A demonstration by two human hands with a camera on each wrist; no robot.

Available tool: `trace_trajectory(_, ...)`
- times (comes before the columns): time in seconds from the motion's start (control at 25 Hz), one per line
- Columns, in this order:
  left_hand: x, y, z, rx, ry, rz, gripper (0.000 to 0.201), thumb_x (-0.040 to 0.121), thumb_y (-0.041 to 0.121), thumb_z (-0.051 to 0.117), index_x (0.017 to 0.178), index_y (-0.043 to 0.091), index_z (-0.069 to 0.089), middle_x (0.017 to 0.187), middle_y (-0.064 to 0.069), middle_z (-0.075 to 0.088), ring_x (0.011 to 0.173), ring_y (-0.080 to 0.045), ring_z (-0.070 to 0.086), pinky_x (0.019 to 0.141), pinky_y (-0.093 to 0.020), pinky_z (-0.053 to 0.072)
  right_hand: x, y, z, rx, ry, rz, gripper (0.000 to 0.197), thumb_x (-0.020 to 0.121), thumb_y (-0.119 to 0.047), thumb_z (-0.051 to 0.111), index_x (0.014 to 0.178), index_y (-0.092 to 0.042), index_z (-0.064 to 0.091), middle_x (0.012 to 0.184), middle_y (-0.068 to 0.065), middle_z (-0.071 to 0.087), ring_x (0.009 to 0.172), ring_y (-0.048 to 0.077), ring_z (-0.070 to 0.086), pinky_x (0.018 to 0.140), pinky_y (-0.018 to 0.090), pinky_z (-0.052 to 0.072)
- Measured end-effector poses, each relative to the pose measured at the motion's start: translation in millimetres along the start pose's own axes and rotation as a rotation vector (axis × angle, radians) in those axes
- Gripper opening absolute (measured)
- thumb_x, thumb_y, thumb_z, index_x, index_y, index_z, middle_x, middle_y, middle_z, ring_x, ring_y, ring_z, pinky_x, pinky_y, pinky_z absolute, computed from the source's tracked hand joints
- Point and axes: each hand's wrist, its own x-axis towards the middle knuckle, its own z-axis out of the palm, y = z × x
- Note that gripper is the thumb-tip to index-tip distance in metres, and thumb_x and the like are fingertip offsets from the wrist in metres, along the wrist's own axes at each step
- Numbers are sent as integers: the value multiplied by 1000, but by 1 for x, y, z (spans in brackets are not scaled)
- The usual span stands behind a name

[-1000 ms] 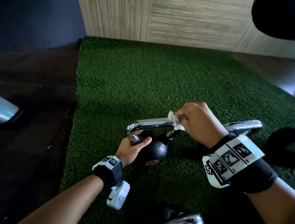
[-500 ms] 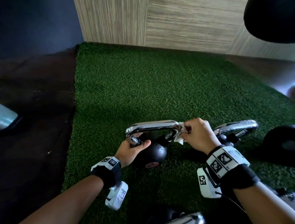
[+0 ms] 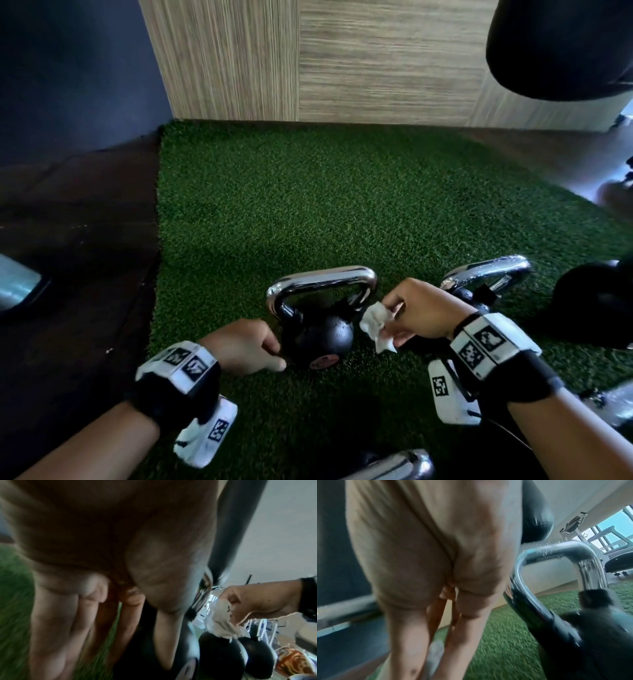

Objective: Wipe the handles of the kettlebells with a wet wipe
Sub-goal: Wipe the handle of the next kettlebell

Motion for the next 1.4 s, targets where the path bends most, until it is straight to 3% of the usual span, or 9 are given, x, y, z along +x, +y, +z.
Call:
trace_trajectory(0.08, -22, 5, -13, -227, 56, 163, 28, 88, 55, 68, 102, 32, 77, 94, 15, 77, 83, 2, 70, 77, -22, 55, -15, -19, -8, -41, -6, -128, 17, 75, -13, 87, 69, -13, 71, 73, 1, 77, 70, 16, 77, 69, 32, 61)
trace_trajectory(0.28, -52, 48, -28, -1098, 142, 327, 38, 77, 51, 68, 102, 25, 81, 103, -5, 79, 96, -15, 76, 85, -25, 61, -37, -78, -4, 90, 164, -423, 37, 63, -22, 94, 87, -27, 66, 79, -12, 76, 66, 0, 69, 60, 12, 50)
trace_trajectory(0.52, -54, 63, -33, -1247, 152, 448, 34, 78, 27, 75, 111, 19, 79, 113, -5, 77, 95, -10, 74, 82, -21, 59, -30, -101, 8, -38, 546, -560, 35, 68, -25, 90, 80, -19, 57, 80, -9, 57, 64, 5, 48, 57, 14, 38)
trace_trajectory(0.64, -46, 64, -35, -1298, 236, 496, 31, 77, 20, 77, 107, 15, 80, 110, -8, 78, 98, -14, 75, 76, -19, 59, -24, -90, 4, -82, 539, -590, 48, 63, -47, 89, 96, -29, 58, 95, -11, 51, 73, 4, 49, 61, 12, 42)
trace_trajectory(0.72, -41, 61, -41, -1144, 430, 538, 25, 80, 22, 78, 105, 19, 81, 106, -1, 79, 100, -12, 74, 79, -20, 59, -18, -68, -6, -58, 472, -476, 70, 57, -63, 85, 116, -45, 53, 112, -17, 50, 86, -1, 55, 65, 13, 49)
trace_trajectory(0.88, -28, 63, -47, -537, 898, 617, 25, 84, 23, 80, 109, 21, 79, 109, 13, 77, 101, 4, 71, 91, -14, 54, 11, -8, -4, -33, 379, -83, 75, 63, -41, 91, 125, -42, 50, 116, -9, 63, 86, 8, 62, 77, 28, 53)
trace_trajectory(1.0, -14, 78, -40, -271, 892, 649, 24, 86, 19, 79, 110, 17, 78, 116, 5, 75, 107, 6, 68, 99, -18, 52, 38, 19, 20, -133, 215, 26, 78, 57, -54, 92, 125, -36, 58, 109, -14, 67, 101, 7, 63, 90, 22, 46)
trace_trajectory(1.12, -7, 71, -34, -208, 881, 610, 24, 88, 22, 77, 112, 20, 78, 115, 6, 75, 108, 9, 66, 103, -17, 49, 57, 33, 42, 81, 182, 11, 75, 48, -65, 89, 115, -37, 71, 110, -13, 74, 108, 6, 67, 105, 31, 48)
trace_trajectory(1.4, -11, 62, -29, -63, 949, 651, 22, 89, 19, 77, 111, 22, 78, 114, 13, 74, 110, 8, 65, 106, -25, 49, 64, 47, 63, 262, 276, 4, 53, 43, -71, 83, 91, -52, 75, 89, -21, 77, 89, -5, 70, 88, 25, 54)
